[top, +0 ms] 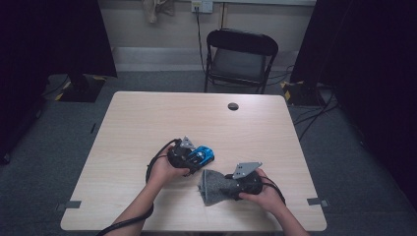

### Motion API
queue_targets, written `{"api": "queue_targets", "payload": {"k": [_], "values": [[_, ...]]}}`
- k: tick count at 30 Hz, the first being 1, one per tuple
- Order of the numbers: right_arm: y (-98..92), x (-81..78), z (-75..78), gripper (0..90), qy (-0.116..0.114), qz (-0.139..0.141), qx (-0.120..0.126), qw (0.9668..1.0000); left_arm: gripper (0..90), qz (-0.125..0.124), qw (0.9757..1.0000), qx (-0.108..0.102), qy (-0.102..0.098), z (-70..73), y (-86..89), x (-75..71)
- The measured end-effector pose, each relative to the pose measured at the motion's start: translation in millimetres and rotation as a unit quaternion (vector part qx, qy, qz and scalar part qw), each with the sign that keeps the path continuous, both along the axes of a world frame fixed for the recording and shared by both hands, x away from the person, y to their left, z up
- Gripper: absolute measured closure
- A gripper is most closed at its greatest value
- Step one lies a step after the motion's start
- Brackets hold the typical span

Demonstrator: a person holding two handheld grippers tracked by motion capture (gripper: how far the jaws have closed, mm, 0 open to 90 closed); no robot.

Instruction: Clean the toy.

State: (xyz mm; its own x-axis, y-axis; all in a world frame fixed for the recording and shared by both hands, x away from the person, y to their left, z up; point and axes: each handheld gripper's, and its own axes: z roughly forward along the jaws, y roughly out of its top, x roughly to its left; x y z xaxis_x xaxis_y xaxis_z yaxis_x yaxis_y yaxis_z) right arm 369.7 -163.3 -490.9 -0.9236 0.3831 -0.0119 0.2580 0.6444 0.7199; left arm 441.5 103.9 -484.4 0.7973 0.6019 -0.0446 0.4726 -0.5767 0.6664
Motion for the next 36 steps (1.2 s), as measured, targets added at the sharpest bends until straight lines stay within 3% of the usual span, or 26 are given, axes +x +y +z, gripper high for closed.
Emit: {"api": "queue_targets", "payload": {"k": [4,7,10,14,18,22,29,32,33,36], "values": [[0.7,1.8,1.7,62.7,0.005,-0.027,-0.006,0.9996,27.8,-0.002,1.0,0.004,-0.003,0.0,-0.4,-0.6],[0.6,3.2,2.7,67.1,0.011,-0.037,-0.007,0.9992,27.6,-0.001,0.9999,0.011,-0.004,0.6,-1.4,-1.6],[1.8,2.8,4.0,68.9,0.012,-0.045,-0.012,0.9988,27.2,0.004,0.9999,0.013,0.004,3.1,-0.5,-2.0],[0.0,5.0,4.8,70.2,0.031,-0.055,-0.004,0.998,26.4,0.009,0.9998,-0.017,-0.006,13.6,2.6,-1.1],[0.2,5.9,5.4,70.9,0.036,-0.06,-0.003,0.9975,25.3,0.018,0.9994,-0.026,-0.011,26.6,8.8,0.3],[-0.6,5.8,5.9,71.4,0.039,-0.061,0.003,0.9973,24.1,0.034,0.9987,-0.031,-0.021,29.7,19.4,-0.1],[11.0,3.5,15.0,71.7,0.043,-0.038,0.019,0.9982,25.1,0.055,0.9977,-0.037,-0.013,24.9,36.0,-1.5],[23.1,4.1,14.5,68.3,0.045,-0.025,0.015,0.9986,25.5,0.053,0.9978,-0.038,-0.009,21.9,37.9,-3.1],[28.0,3.3,13.4,64.2,0.034,-0.026,0.013,0.999,26.0,0.053,0.9977,-0.038,-0.014,21.3,38.6,-3.8],[37.1,2.9,11.6,44.7,0.044,-0.032,0.019,0.9983,26.7,0.058,0.9974,-0.04,-0.013,20.0,42.3,-5.9]]}}
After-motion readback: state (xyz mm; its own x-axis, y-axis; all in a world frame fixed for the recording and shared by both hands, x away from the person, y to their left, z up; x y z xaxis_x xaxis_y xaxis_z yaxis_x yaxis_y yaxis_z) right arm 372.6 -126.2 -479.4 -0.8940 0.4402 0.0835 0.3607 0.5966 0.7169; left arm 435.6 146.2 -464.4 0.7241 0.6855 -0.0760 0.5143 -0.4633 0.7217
